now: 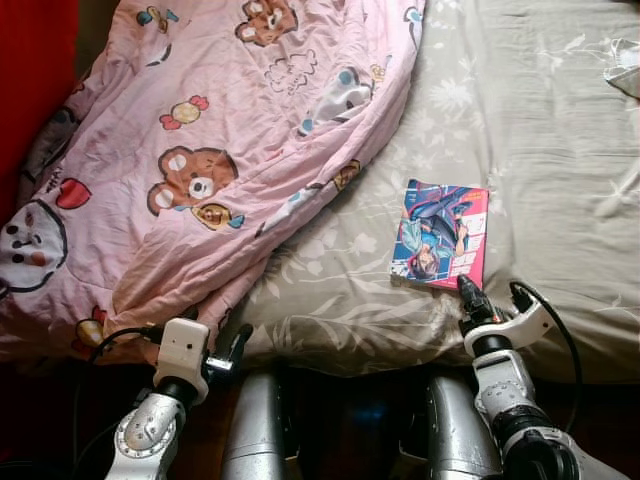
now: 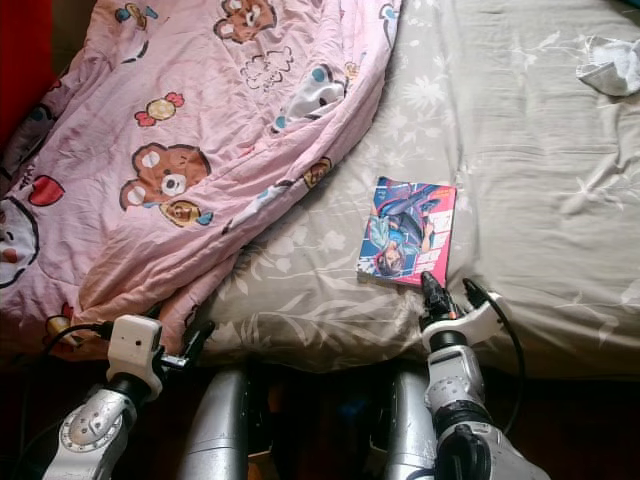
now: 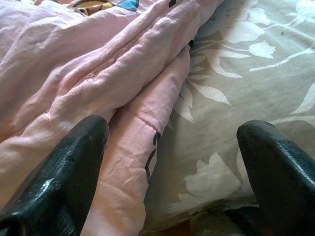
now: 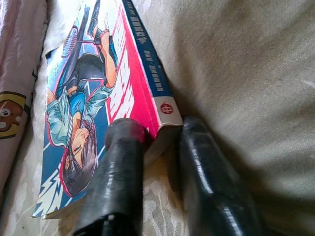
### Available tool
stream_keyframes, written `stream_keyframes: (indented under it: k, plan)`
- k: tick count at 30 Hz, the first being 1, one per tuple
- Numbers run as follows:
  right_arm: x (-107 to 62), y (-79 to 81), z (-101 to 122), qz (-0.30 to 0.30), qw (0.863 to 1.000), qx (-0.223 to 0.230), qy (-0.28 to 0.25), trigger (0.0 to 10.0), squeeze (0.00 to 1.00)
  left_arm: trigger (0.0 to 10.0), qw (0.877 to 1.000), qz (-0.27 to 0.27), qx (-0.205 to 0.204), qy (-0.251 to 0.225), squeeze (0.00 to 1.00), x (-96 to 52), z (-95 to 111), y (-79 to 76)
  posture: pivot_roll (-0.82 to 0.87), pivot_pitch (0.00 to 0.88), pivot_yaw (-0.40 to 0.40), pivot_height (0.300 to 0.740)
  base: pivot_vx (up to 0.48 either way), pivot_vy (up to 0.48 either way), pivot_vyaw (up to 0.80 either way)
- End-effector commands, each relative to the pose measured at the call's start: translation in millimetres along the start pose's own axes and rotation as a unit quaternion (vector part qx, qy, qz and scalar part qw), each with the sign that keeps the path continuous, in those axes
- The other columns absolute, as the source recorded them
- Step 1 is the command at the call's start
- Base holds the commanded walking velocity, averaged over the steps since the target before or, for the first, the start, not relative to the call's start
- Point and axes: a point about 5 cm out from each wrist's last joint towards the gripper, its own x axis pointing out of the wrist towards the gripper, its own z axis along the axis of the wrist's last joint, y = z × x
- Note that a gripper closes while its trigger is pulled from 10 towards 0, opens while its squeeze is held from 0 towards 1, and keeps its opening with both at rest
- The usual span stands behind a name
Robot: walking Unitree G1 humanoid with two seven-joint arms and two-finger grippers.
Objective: Clean up the room
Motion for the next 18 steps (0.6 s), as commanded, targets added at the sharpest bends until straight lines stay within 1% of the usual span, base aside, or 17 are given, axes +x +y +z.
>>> stream_keyframes:
  k: [1,2,4,9,10,11,12,14,16,18]
  plan:
    - [-6.2,-4.0,-19.9,-0.02,0.999,0.004,0.042,0.0,0.0,10.0,1.0,0.005,-0.008,0.022,0.0,-5.0,-12.6,-1.4,0.29,0.314,0.098,0.585,0.0,0.0,0.0]
    - [-6.2,-4.0,-19.9,-0.02,0.999,0.004,0.042,0.0,0.0,10.0,1.0,0.005,-0.008,0.022,0.0,-5.0,-12.6,-1.4,0.29,0.314,0.098,0.585,0.0,0.0,0.0]
    - [-3.7,-1.5,-16.9,-0.014,0.999,-0.002,0.041,0.0,0.0,10.0,1.0,0.005,-0.009,0.017,0.0,1.7,-11.5,-4.6,0.27,0.299,0.086,0.585,0.0,0.0,0.0]
    - [-0.5,1.3,-11.0,-0.007,0.999,-0.012,0.036,0.0,0.0,10.0,1.0,0.006,-0.014,0.012,0.0,9.5,-10.5,-8.5,0.26,0.275,0.069,0.585,0.0,0.0,0.0]
    - [0.8,2.3,-7.6,-0.007,0.999,-0.028,0.029,0.0,0.0,10.0,1.0,0.006,-0.016,0.01,0.0,11.3,-10.2,-9.5,0.25,0.266,0.063,0.585,0.0,0.0,0.0]
    - [2.8,3.5,-1.6,-0.011,0.998,-0.057,0.017,0.0,0.0,10.0,1.0,0.008,-0.018,0.008,0.0,14.3,-10.3,-10.6,0.24,0.254,0.053,0.585,0.0,0.0,0.0]
    - [3.4,3.9,0.6,-0.014,0.997,-0.069,0.012,0.0,0.0,10.0,1.0,0.009,-0.019,0.007,0.0,15.2,-10.4,-10.7,0.24,0.254,0.053,0.585,0.0,0.0,0.0]
    - [4.4,4.5,5.1,-0.021,0.997,-0.08,-0.003,0.0,0.0,10.0,1.0,0.012,-0.02,0.006,0.0,17.1,-10.9,-10.7,0.23,0.247,0.046,0.585,0.0,0.0,0.0]
    - [5.2,7.9,10.1,-0.013,0.994,-0.105,-0.023,0.0,0.0,10.0,1.0,0.015,-0.022,0.005,0.0,19.3,-11.5,-10.8,0.22,0.239,0.038,0.585,0.0,0.0,0.0]
    - [5.3,9.1,11.7,-0.011,0.993,-0.109,-0.032,0.0,0.0,10.0,1.0,0.016,-0.023,0.004,0.0,20.6,-11.9,-11.0,0.21,0.231,0.032,0.585,0.0,0.0,0.0]
